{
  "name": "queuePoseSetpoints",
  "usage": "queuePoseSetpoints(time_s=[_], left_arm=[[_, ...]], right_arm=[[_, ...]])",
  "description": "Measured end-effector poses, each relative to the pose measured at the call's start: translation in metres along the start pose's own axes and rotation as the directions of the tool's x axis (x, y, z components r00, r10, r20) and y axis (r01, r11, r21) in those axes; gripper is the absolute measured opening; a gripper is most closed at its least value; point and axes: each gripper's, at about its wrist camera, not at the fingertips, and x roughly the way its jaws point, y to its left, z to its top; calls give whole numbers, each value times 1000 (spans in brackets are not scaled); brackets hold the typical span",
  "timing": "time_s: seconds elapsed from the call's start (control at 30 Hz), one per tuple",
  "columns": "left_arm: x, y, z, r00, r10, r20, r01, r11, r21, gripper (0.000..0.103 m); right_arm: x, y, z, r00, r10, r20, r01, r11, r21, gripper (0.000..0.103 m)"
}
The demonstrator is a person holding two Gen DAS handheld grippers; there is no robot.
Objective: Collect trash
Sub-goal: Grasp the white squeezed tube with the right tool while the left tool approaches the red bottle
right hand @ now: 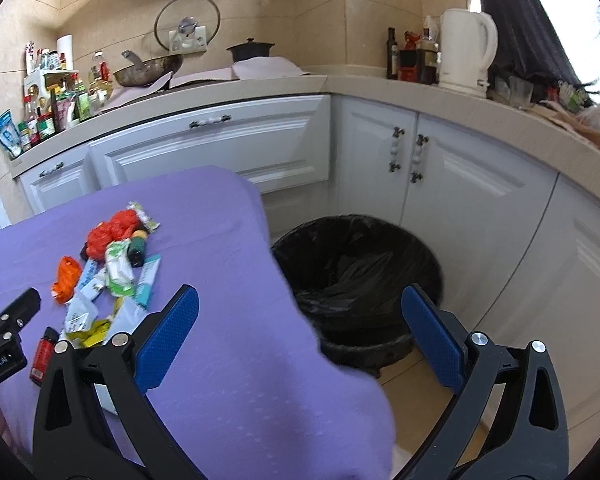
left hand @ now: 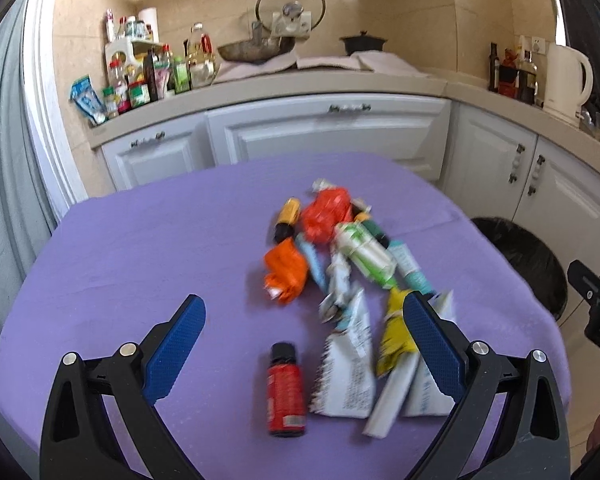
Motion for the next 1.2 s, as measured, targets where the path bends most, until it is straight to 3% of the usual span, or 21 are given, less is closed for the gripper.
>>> queuePoseSetpoints(time_s=[0.2, 0.27, 0.3, 0.33, 0.43, 0.6, 0.73, 0.9, 1.13, 1.2], left_arm=[[3, 22, -11, 1000, 5, -20, -5, 1000, 14, 95], [2, 28, -14, 1000, 6, -19, -5, 1000, 19, 87], [2, 31, -16, 1000, 7, -19, -6, 1000, 30, 73], [4, 34, -15, 1000, 4, -26, -3, 999, 36, 69], [6, 44, -20, 999, -16, -41, 17, 1000, 25, 69], [9, 59, -28, 998, -33, -57, 34, 999, 19, 69], [13, 65, -34, 996, -53, -78, 54, 998, 15, 69], [16, 65, -38, 992, -84, -94, 84, 996, 0, 69], [15, 64, -37, 990, -104, -95, 103, 995, -11, 71], [14, 63, -37, 990, -102, -94, 101, 995, -12, 72]], right_arm=[[4, 29, -15, 998, 56, -35, -57, 998, -12, 99], [5, 40, -19, 996, 76, -40, -77, 997, -20, 98], [5, 45, -22, 996, 82, -45, -84, 996, -27, 98], [7, 50, -23, 994, 92, -57, -94, 995, -35, 95], [10, 66, -27, 989, 123, -86, -128, 991, -48, 82], [11, 91, -37, 980, 162, -118, -172, 982, -78, 80], [15, 106, -45, 971, 180, -158, -198, 974, -106, 67], [17, 112, -52, 960, 202, -192, -224, 970, -99, 58], [17, 112, -54, 940, 262, -217, -284, 956, -73, 36], [16, 111, -54, 936, 275, -221, -294, 954, -60, 35]])
